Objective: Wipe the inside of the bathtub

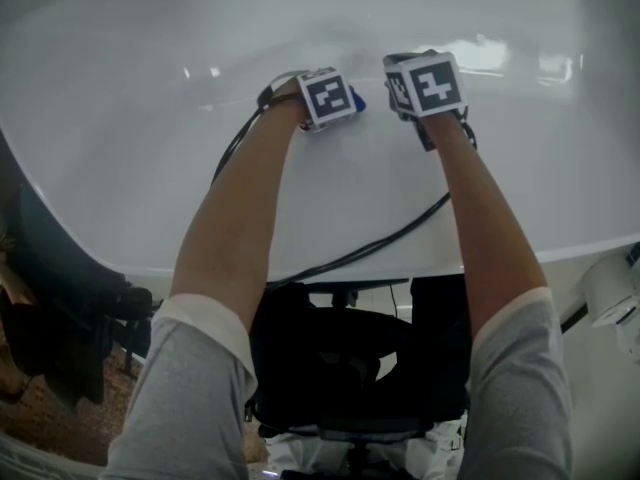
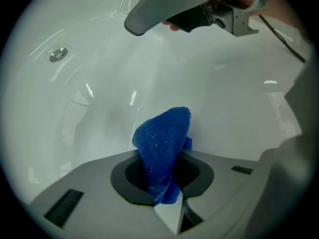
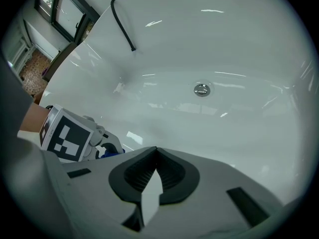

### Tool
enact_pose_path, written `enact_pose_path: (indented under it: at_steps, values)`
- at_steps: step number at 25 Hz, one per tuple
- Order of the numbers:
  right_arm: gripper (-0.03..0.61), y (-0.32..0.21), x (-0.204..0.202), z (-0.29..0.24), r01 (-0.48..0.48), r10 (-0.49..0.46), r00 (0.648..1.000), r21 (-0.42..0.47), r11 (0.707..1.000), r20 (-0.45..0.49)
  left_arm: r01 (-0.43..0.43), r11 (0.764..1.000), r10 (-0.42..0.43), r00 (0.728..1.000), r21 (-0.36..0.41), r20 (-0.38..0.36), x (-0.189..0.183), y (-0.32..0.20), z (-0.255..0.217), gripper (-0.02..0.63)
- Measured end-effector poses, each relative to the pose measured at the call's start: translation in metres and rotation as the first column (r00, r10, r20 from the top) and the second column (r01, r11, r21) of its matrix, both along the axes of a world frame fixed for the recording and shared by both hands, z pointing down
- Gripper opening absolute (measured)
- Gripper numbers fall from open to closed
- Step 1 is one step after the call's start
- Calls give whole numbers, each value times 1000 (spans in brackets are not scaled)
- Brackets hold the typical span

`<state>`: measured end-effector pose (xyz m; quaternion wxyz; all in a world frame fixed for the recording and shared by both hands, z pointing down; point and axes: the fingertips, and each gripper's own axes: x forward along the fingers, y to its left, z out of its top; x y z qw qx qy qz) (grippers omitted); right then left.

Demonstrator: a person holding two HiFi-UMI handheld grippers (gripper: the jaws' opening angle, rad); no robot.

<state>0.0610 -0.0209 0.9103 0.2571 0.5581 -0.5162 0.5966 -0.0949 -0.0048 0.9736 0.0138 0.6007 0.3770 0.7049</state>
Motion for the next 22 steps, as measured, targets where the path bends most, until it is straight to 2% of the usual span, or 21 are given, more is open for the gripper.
enact_pose_path:
  at_steps: [5,9,10,13,15,16,18,20,21,22]
  values:
    - [9,5,0,-15,-5,5,1000,-2,1000,0,14,999,-14,1000,32,-10,-19,-11,-12,78]
    - [9,4,-1,-28,0,0,1000,2,1000,2,29,996,-32,999,80,33,-45,-35,-23,78]
    - [9,4,-3,-31,2,-2,1000,3,1000,5,54,996,-57,998,64,34,-49,-35,-27,78]
    - [9,2,-8,-39,13,-13,1000,11,1000,7,196,977,-197,980,-88,-13,-38,-8,-37,80]
    - [9,2,-8,-41,20,-20,1000,17,1000,8,174,984,-174,985,-38,4,-44,-13,-36,78]
    - [9,2,-6,-41,19,-19,1000,16,1000,8,166,985,-167,986,-35,-10,-38,-11,-37,78]
    - [9,6,-4,-41,10,-10,1000,10,1000,2,198,973,-209,974,-117,-85,-7,11,-43,78]
    - [9,8,-4,-42,-1,1,1000,3,1000,1,215,960,-237,965,-178,-115,15,32,-51,78]
    - [9,8,-5,-43,-4,4,1000,2,1000,1,207,963,-227,968,-173,-107,18,36,-54,78]
    - [9,7,-5,-45,-6,6,1000,1,1000,0,185,974,-197,977,-134,-85,16,33,-56,78]
